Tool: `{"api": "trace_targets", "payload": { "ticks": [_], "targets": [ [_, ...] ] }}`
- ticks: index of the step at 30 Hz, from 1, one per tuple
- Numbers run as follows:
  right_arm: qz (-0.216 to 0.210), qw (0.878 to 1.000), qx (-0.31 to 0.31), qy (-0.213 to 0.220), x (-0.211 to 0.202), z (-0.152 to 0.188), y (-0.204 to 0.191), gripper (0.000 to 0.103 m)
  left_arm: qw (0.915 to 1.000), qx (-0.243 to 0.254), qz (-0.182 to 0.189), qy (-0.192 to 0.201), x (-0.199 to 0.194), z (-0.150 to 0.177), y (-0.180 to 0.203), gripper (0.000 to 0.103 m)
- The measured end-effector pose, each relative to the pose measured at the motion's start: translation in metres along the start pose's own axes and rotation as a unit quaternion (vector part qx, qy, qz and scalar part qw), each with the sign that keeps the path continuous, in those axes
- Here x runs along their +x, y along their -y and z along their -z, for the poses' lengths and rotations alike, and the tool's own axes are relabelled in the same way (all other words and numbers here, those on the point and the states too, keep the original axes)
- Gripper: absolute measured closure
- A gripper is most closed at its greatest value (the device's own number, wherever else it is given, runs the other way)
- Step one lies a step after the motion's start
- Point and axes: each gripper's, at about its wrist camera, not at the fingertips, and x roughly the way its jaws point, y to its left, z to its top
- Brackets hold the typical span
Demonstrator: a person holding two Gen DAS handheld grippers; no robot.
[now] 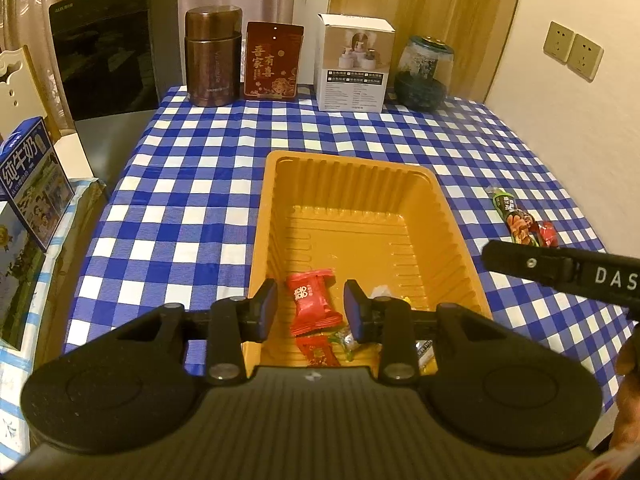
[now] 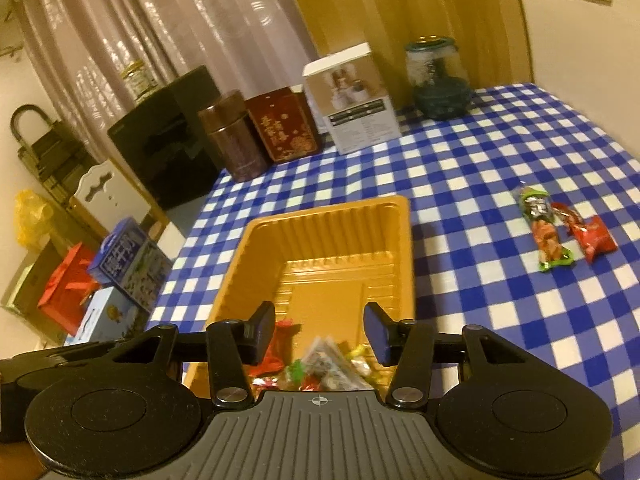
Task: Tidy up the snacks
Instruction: 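Move both open tools back toward the green stick snack and red packet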
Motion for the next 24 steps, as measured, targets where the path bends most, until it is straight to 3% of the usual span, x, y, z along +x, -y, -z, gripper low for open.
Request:
{"api": "trace_targets", "payload": {
  "ticks": [24],
  "targets": [
    [0.079,0.996,-0.001,0.051,-0.083,0.000,0.034,0.052,0.9979,0.050,0.034,0.021,-0.034,-0.005,0.064,0.062]
  ]
}}
